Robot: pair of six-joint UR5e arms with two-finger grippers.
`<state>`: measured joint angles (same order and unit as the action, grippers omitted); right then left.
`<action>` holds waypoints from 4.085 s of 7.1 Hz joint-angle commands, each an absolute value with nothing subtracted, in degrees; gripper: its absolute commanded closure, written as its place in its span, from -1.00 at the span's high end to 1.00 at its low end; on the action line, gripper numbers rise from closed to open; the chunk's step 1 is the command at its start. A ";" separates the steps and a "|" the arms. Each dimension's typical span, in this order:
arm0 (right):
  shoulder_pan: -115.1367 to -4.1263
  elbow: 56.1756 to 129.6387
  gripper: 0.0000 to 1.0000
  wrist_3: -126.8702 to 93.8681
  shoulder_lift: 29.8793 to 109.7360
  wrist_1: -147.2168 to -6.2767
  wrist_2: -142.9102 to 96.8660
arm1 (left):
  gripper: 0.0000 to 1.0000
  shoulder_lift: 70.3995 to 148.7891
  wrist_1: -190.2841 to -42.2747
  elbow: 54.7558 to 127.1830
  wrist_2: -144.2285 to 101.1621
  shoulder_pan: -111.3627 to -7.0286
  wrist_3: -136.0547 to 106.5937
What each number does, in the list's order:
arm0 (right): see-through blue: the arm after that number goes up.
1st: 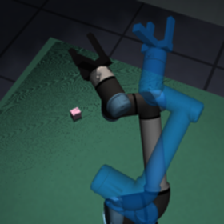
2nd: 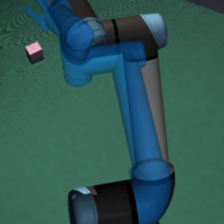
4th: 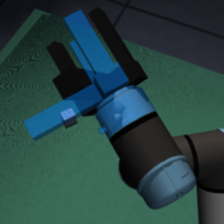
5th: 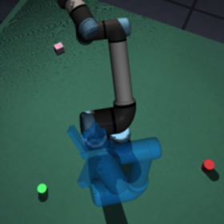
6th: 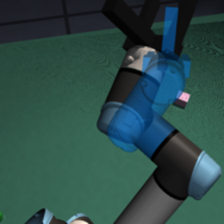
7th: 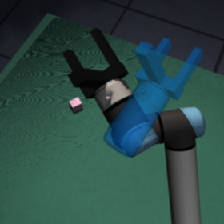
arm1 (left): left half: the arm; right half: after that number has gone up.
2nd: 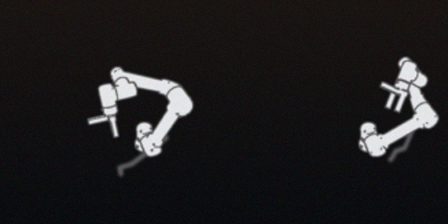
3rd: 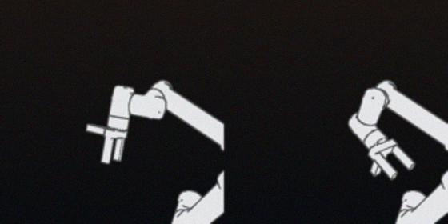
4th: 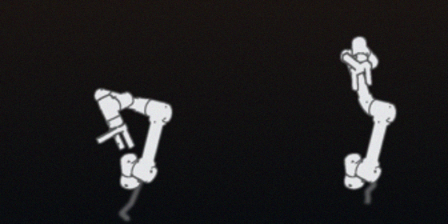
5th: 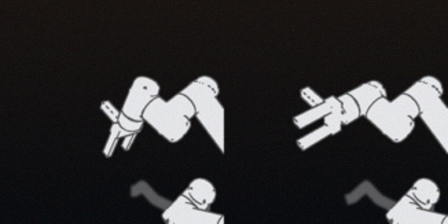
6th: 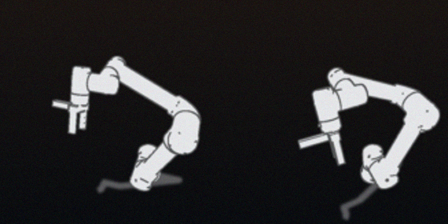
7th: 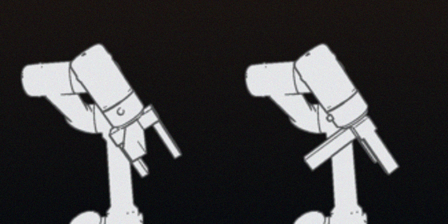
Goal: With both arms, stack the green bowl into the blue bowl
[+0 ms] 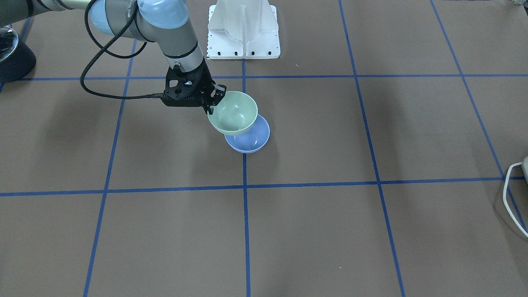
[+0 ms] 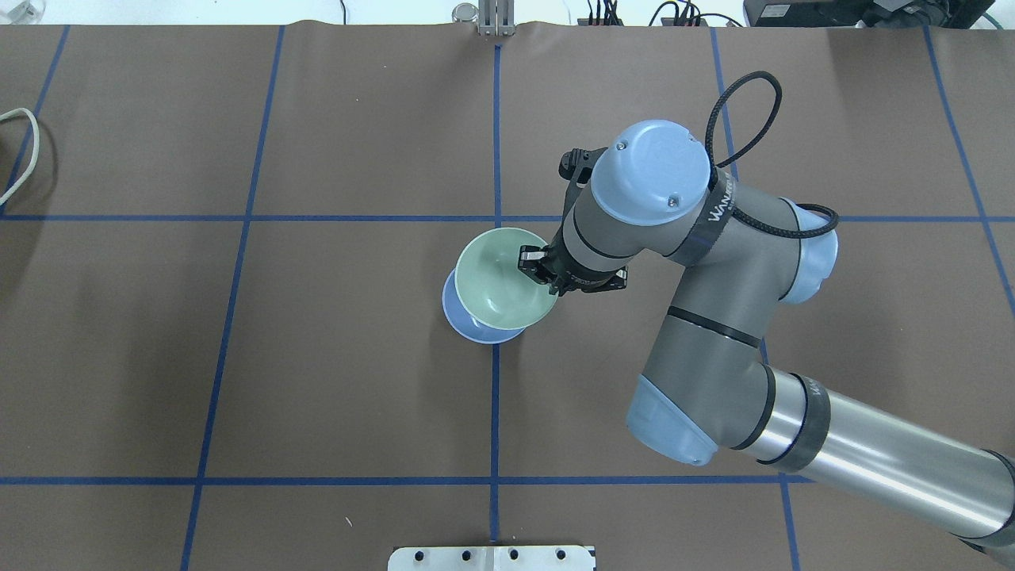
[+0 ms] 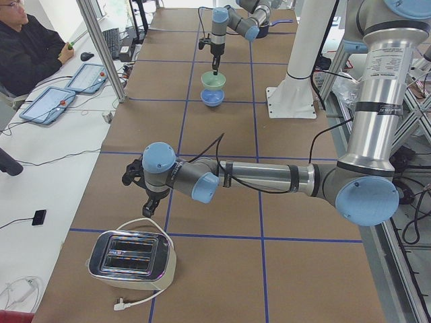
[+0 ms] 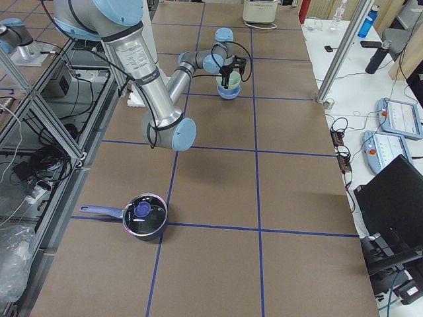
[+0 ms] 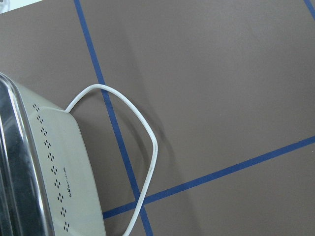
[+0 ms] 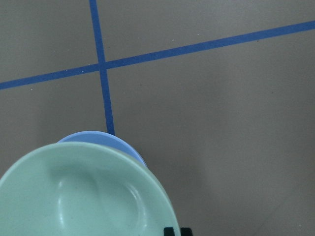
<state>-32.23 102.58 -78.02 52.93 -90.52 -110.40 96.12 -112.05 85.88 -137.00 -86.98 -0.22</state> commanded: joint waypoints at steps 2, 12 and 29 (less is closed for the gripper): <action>-32.17 98.98 -1.00 -77.61 51.42 -90.00 -110.39 | 0.95 95.80 -112.32 86.57 -137.72 -87.54 -0.26; -30.41 93.78 -1.00 -78.84 52.82 -79.19 -110.39 | 0.95 95.71 -112.24 86.49 -137.90 -87.54 -0.26; -63.77 95.28 1.00 -42.77 64.93 -78.13 -128.56 | 0.95 95.80 -112.24 86.57 -137.99 -87.54 -0.35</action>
